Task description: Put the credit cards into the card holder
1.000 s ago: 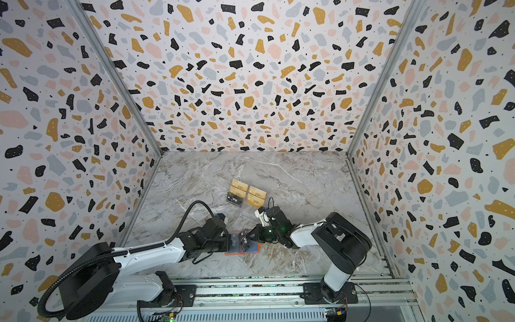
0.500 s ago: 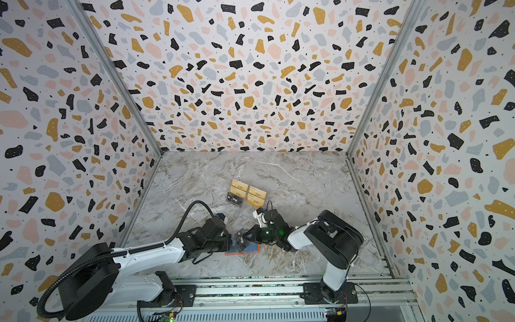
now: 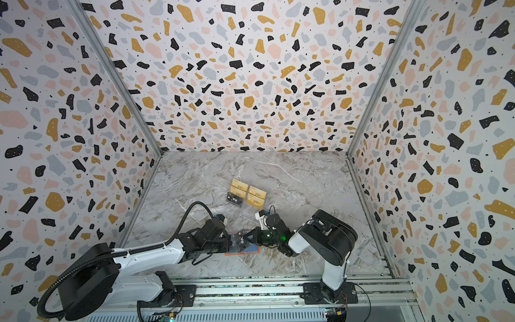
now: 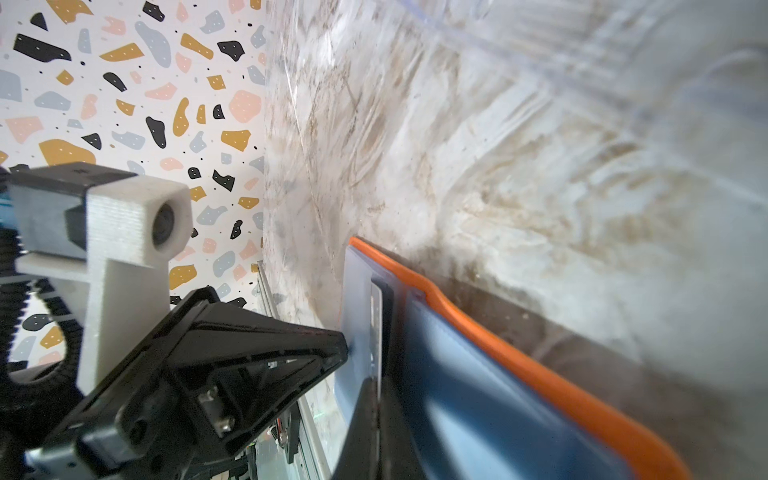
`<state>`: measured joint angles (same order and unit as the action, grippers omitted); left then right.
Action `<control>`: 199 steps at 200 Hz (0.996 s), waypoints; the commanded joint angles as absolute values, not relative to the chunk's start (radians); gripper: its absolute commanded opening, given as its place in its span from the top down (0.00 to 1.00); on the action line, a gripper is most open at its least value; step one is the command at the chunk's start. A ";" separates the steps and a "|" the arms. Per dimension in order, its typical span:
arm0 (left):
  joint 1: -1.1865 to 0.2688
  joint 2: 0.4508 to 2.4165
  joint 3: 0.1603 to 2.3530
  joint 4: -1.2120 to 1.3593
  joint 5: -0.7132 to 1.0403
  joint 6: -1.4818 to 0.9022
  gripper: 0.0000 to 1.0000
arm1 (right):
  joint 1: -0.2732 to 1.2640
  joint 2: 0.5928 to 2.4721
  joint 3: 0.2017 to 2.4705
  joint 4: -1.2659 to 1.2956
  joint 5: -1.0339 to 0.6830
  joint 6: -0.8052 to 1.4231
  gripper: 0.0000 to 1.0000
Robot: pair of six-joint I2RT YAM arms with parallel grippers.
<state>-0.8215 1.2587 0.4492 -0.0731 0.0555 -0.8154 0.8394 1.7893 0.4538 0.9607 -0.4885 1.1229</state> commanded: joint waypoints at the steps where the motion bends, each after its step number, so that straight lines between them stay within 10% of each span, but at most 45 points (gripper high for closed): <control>1: -0.830 1.249 0.433 -0.058 0.069 -0.826 1.00 | 0.854 1.798 0.435 1.008 -0.439 1.145 1.00; 132: -0.833 1.227 0.420 -0.018 0.106 -0.869 1.00 | 0.908 1.857 0.403 1.135 -0.341 1.210 1.00; 199: -0.796 1.176 0.496 -0.127 0.033 -0.870 0.83 | 0.918 1.718 0.462 0.775 -0.326 1.048 0.67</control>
